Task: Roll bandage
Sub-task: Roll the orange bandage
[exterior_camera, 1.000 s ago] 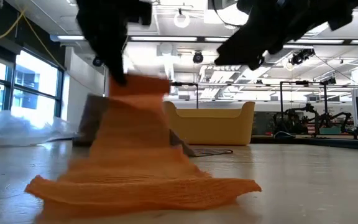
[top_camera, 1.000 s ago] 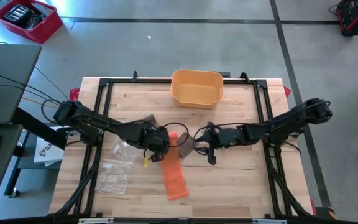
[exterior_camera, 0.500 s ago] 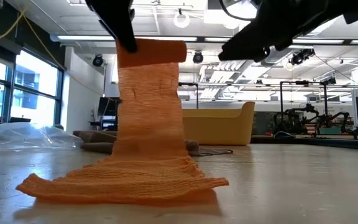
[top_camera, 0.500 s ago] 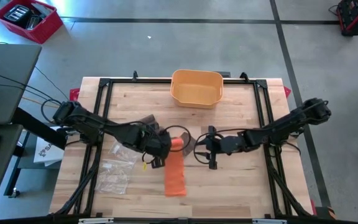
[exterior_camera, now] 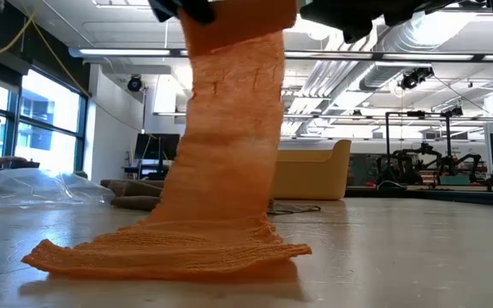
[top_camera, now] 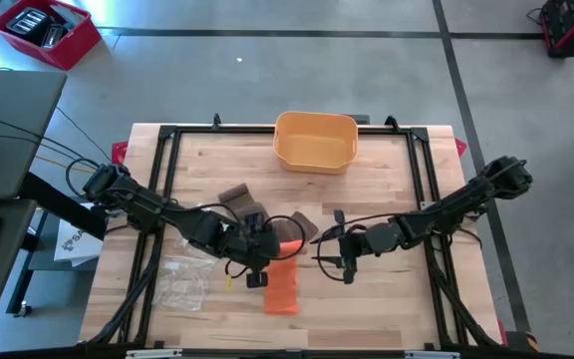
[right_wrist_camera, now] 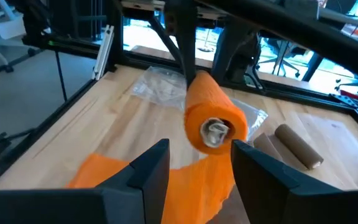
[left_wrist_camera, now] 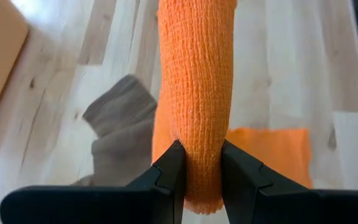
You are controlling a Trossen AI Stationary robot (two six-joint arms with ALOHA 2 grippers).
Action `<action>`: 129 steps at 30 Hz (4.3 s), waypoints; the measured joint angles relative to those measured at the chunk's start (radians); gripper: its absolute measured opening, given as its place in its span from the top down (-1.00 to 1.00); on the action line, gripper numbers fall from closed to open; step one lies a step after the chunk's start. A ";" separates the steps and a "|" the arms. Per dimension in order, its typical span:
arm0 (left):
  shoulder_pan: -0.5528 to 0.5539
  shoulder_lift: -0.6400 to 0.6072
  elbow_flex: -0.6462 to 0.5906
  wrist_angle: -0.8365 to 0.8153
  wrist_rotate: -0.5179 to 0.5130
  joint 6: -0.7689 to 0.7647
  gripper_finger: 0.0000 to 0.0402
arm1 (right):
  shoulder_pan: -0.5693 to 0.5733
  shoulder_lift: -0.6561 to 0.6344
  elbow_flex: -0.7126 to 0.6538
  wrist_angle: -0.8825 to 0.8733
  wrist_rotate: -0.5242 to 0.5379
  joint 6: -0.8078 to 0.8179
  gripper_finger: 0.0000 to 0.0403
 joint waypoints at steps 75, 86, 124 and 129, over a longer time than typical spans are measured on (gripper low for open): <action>-0.017 -0.098 -0.144 0.186 -0.293 0.045 0.09 | 0.157 -0.310 -0.003 -0.001 0.298 -0.126 1.00; 0.036 -0.084 -0.512 1.391 -0.144 0.435 0.06 | 0.295 -0.415 -0.003 -0.246 0.455 0.047 1.00; 0.184 -0.080 -0.515 0.869 -0.024 0.005 0.16 | 0.020 -0.043 -0.117 -0.407 -0.186 0.445 0.28; 0.203 -0.044 -0.514 0.925 -0.022 0.006 0.24 | 0.034 0.138 -0.117 -0.162 -0.261 0.454 0.31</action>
